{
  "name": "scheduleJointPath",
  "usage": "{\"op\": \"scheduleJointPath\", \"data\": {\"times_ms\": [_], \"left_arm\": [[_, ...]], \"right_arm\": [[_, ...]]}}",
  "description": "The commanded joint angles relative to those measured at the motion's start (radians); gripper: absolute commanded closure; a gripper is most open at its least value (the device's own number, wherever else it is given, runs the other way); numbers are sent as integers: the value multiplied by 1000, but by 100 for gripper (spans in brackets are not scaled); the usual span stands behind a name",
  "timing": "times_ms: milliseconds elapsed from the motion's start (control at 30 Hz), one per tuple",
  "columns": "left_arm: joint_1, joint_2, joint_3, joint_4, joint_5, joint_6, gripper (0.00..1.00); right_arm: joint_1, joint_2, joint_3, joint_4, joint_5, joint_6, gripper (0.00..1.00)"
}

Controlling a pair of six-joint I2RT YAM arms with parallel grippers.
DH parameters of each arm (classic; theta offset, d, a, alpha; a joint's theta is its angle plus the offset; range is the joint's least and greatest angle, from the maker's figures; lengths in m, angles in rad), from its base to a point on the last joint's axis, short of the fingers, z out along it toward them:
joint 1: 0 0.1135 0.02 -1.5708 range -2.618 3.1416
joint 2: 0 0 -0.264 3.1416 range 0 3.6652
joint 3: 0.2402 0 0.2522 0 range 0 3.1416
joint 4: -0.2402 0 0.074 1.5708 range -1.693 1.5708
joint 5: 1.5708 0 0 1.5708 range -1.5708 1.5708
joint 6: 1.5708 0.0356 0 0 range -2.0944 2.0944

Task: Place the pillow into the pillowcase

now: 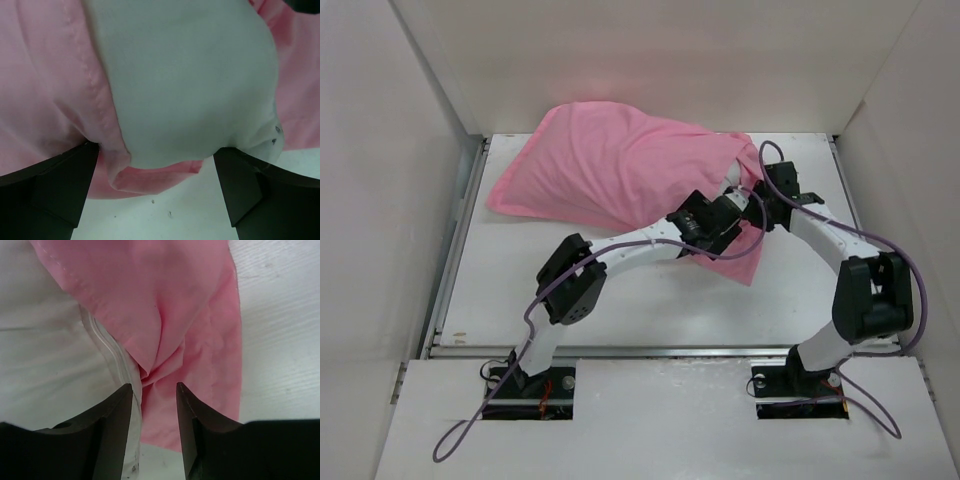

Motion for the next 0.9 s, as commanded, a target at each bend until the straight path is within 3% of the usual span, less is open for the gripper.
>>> {"op": "scheduleJointPath", "data": {"times_ms": [0,67,133,167,233,333,500,567,600,633,767,867], "left_arm": [[8,15,63,-1,-175,-18,0],[17,35,72,-1,-175,-18,0],[17,55,101,-12,-187,-27,8],[17,69,110,-12,-178,-27,24],[17,69,121,-12,-167,-43,46],[27,69,140,-12,-152,-52,65],[45,69,150,-3,-152,-52,76],[45,69,161,-3,-152,-52,76],[54,69,161,12,-152,-52,76],[54,69,161,25,-152,-52,76],[54,90,221,97,-108,-52,76],[77,141,290,176,-65,-52,73]], "right_arm": [[1,56,9,124,-47,-36,53],[1,81,18,148,-61,-36,51],[1,114,18,157,-61,-36,50],[1,125,18,157,-32,-36,50],[1,165,40,167,-22,-26,50],[1,217,63,192,5,-14,50],[1,256,74,289,-50,-13,50],[1,256,74,318,-97,-13,61],[1,256,63,331,-110,-13,72],[1,245,63,331,-133,-23,100],[1,146,34,239,-206,-70,100],[1,-20,-17,138,-300,-98,100]]}}
